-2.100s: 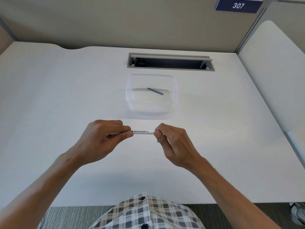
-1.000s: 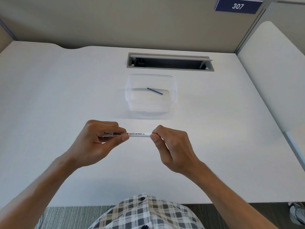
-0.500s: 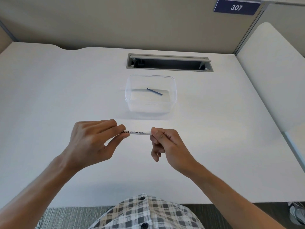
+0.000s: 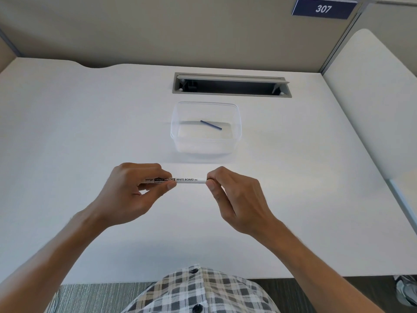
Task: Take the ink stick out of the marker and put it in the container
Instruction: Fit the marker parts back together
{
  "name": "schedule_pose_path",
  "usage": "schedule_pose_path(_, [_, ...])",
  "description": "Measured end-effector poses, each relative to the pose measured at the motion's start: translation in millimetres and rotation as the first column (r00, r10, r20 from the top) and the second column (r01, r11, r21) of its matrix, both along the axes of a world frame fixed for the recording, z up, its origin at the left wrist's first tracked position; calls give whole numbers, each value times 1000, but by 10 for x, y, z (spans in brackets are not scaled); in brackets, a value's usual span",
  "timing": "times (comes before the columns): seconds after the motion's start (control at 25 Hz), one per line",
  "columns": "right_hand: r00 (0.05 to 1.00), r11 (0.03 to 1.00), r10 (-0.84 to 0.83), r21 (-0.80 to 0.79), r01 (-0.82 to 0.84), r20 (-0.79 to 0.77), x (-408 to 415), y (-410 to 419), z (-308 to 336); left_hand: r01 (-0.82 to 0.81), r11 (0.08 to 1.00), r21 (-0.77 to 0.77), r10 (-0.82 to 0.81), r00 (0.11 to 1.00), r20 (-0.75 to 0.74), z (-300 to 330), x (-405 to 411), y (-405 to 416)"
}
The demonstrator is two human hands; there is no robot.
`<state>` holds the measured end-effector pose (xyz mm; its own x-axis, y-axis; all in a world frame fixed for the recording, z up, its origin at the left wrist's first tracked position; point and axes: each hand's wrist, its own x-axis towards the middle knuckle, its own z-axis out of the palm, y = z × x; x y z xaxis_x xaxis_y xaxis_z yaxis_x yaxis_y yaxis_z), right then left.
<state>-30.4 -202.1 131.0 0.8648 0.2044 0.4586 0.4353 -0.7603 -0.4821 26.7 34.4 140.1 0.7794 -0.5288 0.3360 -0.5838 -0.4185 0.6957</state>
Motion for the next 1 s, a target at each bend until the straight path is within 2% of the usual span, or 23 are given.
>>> schedule_pose_path(0.16, [999,999,44,13,-44,16,11,-10,-36,43,999,15,-42,998,-52,51,-11,-30])
schedule_pose_path(0.28, [989,984,77,168,-55,-125,-4,-2,-56,28,1000,-9,-28,1000,-6,47,-25,-43])
schedule_pose_path(0.36, [963,950,119,309,-40,-242,-5,16,-40,11,1000,-14,-10,997,70,43,-33,-50])
schedule_pose_path(0.52, [913,876,186,482,13,-363,-24,51,23,-46,997,56,26,948,318,67,-26,-53])
schedule_pose_path(0.64, [860,750,264,654,102,-436,-13,86,55,-126,982,138,37,856,516,80,-32,-75])
schedule_pose_path(0.72, [839,671,292,723,163,-460,11,106,58,-162,970,180,30,817,576,67,-42,-85])
schedule_pose_path(0.8, [853,653,264,734,186,-451,29,108,30,-139,977,163,46,879,475,36,-37,-110])
schedule_pose_path(0.88, [883,658,195,724,205,-427,31,117,4,-93,995,42,84,980,182,3,-41,-157])
schedule_pose_path(1.0, [902,602,176,768,219,-395,25,161,-15,-144,985,-96,123,974,-192,-71,-78,-249])
